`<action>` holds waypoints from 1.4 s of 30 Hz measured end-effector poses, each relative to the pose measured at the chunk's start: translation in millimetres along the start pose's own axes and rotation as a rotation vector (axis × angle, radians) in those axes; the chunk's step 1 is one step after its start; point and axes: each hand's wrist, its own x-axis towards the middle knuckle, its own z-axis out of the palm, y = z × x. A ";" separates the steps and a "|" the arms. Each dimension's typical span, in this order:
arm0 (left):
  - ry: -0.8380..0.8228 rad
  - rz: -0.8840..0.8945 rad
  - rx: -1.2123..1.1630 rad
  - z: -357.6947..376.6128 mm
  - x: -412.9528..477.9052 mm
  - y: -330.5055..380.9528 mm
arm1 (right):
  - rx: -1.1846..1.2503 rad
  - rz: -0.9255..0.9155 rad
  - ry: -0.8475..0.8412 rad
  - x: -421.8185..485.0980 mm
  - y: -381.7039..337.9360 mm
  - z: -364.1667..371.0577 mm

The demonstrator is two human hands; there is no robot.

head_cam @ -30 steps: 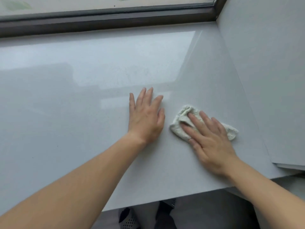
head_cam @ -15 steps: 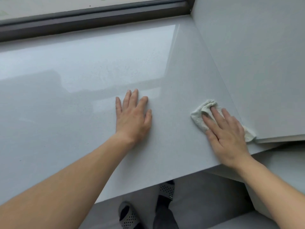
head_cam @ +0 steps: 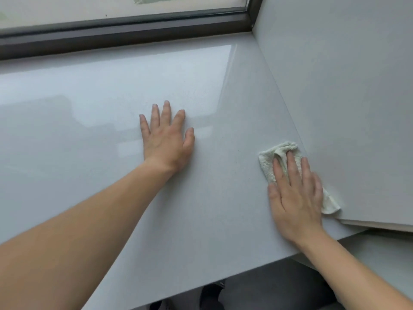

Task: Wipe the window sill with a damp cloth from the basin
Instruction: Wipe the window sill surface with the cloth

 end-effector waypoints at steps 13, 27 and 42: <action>-0.012 -0.043 0.118 7.4 8.0 5.4 | 0.030 -0.006 0.037 285.8 -86.5 -44.1; -0.029 -0.047 0.150 7.1 12.0 4.8 | 0.022 -0.324 0.018 328.6 -108.9 -56.5; -0.011 0.043 -0.059 1.3 8.4 -4.4 | 0.111 -0.123 -0.003 61.2 7.1 -19.3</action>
